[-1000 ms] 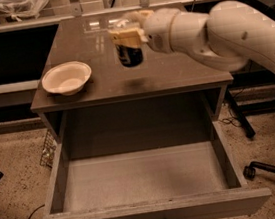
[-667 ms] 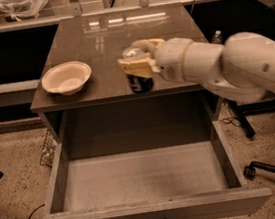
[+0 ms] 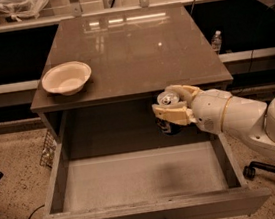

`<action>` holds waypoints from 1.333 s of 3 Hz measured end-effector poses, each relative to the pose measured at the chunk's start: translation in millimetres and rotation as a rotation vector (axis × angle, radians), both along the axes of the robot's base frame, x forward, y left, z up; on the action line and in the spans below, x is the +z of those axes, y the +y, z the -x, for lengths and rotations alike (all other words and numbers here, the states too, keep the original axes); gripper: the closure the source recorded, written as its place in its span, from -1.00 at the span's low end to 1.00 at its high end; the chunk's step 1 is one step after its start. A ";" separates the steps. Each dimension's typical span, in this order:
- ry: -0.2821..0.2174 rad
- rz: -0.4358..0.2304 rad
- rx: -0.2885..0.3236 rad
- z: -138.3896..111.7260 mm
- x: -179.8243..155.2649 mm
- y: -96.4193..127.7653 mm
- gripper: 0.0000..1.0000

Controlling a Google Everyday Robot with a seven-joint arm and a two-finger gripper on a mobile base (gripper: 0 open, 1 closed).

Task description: Place pepsi can into top drawer

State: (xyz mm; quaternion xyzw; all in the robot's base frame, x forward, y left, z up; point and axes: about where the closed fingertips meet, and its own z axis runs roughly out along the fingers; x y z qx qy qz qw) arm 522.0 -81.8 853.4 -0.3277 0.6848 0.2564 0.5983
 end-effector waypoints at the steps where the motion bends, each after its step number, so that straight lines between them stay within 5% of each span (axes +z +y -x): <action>1: 0.000 0.000 0.000 0.0 0.0 0.1 1.00; 4: 0.083 -0.022 0.180 -4.4 -80.7 43.5 1.00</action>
Offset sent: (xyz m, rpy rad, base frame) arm 0.0113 0.0205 -0.0436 -0.0079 0.0576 0.0711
